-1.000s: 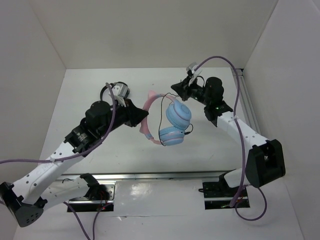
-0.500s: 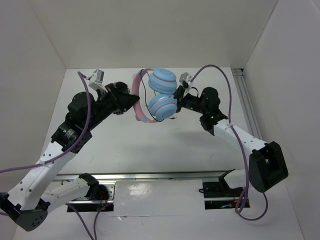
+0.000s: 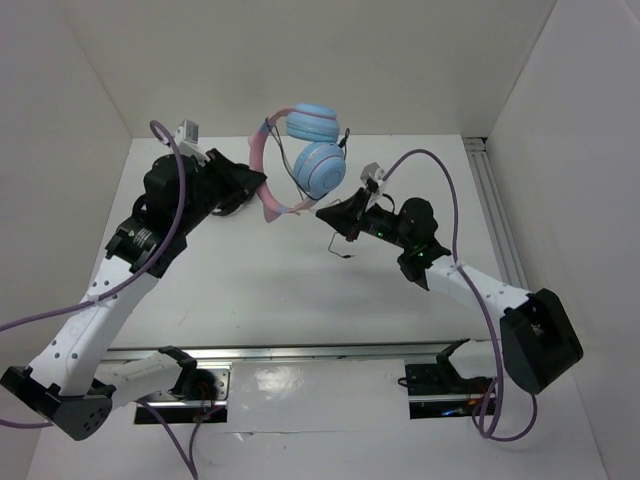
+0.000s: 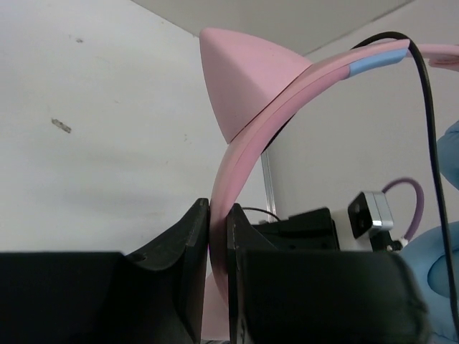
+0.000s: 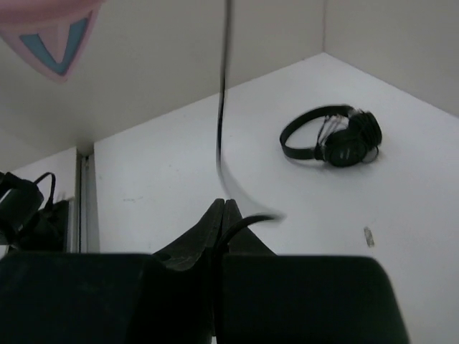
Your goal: Wrap the headphones
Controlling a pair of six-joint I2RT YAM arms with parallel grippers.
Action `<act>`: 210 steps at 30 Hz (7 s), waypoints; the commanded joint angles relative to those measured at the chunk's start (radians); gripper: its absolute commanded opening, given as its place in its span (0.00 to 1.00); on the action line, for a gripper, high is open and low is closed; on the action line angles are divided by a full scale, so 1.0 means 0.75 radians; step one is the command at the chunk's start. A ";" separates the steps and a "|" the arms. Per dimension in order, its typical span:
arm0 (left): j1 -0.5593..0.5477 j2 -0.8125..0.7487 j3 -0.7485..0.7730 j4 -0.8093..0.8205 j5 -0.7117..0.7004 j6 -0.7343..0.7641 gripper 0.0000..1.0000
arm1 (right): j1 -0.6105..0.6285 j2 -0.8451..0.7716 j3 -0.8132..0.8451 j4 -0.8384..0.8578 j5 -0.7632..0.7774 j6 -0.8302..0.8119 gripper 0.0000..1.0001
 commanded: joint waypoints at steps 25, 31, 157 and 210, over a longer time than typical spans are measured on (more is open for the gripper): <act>0.163 0.074 0.156 -0.222 -0.537 -0.150 0.00 | 0.506 -0.207 0.020 -0.263 -0.167 -0.136 0.00; 0.133 0.140 0.144 -0.324 -0.715 -0.099 0.00 | 0.635 -0.207 0.114 -0.425 -0.103 -0.199 0.00; -0.737 -0.359 0.167 -0.306 -0.173 1.127 0.00 | 0.255 -0.403 0.308 -0.691 0.789 -0.676 0.07; -0.737 -0.006 0.023 0.212 -1.152 0.261 0.00 | 0.248 -0.399 -0.389 0.383 0.188 0.118 0.12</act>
